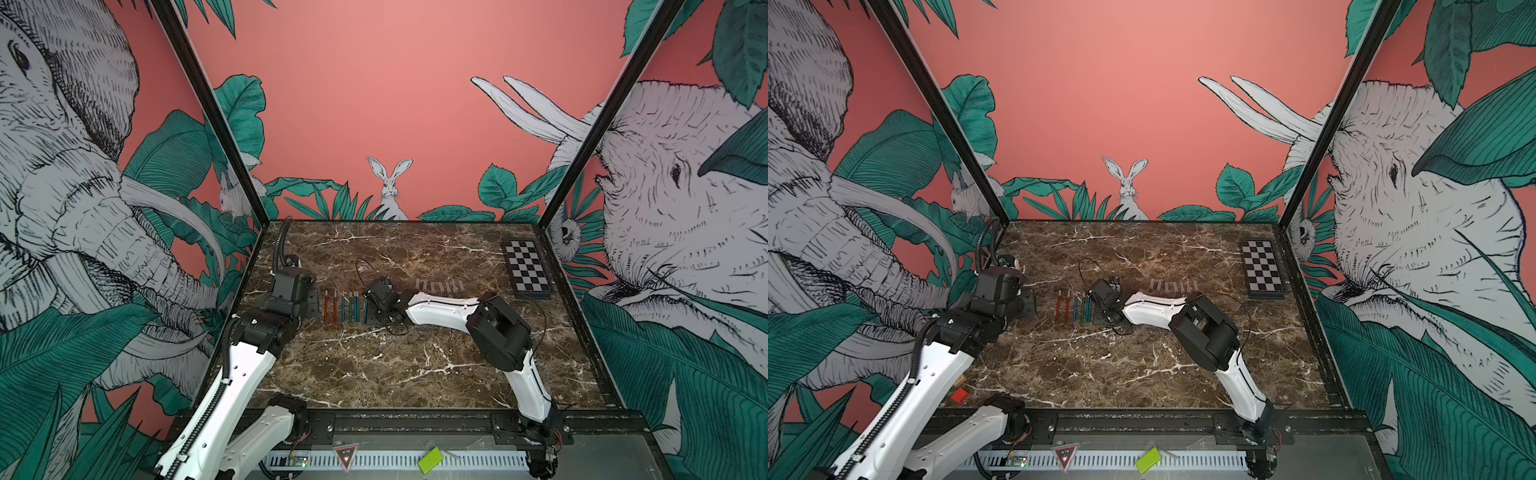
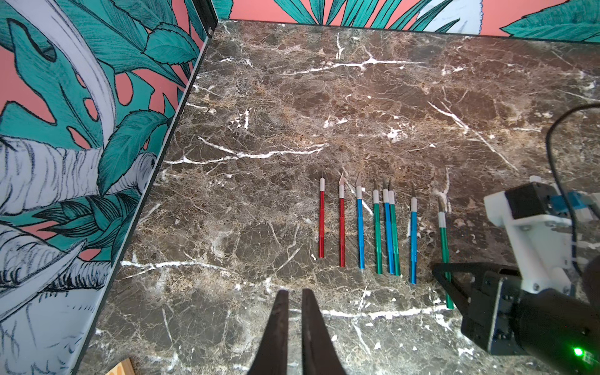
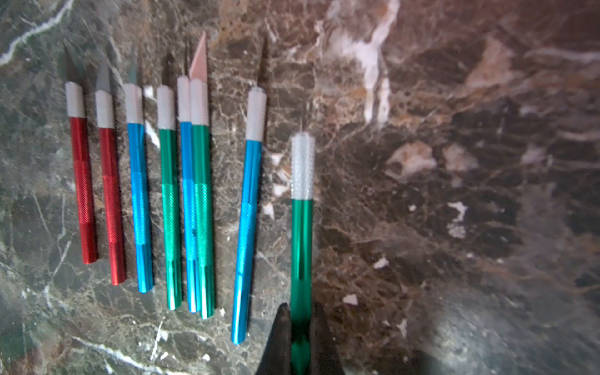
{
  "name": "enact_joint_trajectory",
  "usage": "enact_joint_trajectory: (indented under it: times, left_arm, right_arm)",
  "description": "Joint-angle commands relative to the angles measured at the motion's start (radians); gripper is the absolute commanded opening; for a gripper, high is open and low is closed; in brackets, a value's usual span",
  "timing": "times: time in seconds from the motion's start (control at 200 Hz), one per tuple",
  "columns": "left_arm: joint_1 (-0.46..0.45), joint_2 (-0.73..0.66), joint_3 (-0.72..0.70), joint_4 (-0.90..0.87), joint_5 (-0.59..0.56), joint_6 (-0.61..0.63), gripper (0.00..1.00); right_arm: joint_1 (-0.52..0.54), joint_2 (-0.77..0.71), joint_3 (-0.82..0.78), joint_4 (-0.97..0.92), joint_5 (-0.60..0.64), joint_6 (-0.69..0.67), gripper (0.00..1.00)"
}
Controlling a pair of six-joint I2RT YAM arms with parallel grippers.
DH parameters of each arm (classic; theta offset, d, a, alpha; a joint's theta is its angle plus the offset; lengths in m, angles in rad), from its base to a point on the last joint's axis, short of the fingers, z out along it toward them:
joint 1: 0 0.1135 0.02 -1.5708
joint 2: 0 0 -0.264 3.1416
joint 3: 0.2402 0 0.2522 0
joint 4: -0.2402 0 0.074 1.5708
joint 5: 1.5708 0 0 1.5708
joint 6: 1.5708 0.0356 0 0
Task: Remove protective caps from carving knives
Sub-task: Place the carving knife at the center of the board.
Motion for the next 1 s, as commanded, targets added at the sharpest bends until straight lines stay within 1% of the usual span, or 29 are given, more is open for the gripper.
enact_joint_trajectory:
  times: [0.0, 0.055, 0.265, 0.47, 0.64, 0.92, 0.995]
  left_arm:
    - [-0.006, -0.006, -0.010, 0.004, -0.015, 0.006, 0.00]
    - [-0.006, -0.006, -0.010, 0.003, -0.016, 0.006, 0.00]
    - [-0.006, -0.005, -0.010, 0.003, -0.017, 0.007, 0.00]
    - [-0.006, -0.005, -0.010, 0.002, -0.019, 0.006, 0.00]
    - [-0.006, -0.006, -0.010, 0.003, -0.023, 0.007, 0.00]
    - [-0.005, -0.005, -0.012, 0.003, -0.025, 0.009, 0.00]
    - [-0.006, -0.005, -0.011, 0.003, -0.026, 0.009, 0.00]
  right_arm:
    - [0.006, 0.021, 0.013, -0.005, 0.020, 0.018, 0.00]
    - [0.006, 0.024, 0.014, -0.004, 0.021, 0.019, 0.00]
    - [0.006, 0.037, 0.014, -0.009, 0.028, 0.022, 0.15]
    - [0.006, 0.051, 0.016, -0.011, 0.027, 0.026, 0.17]
    - [0.006, 0.061, 0.014, -0.014, 0.030, 0.029, 0.14]
    - [0.000, 0.076, 0.008, -0.020, 0.043, 0.043, 0.00]
    - [-0.001, 0.089, 0.023, -0.025, 0.040, 0.037, 0.00]
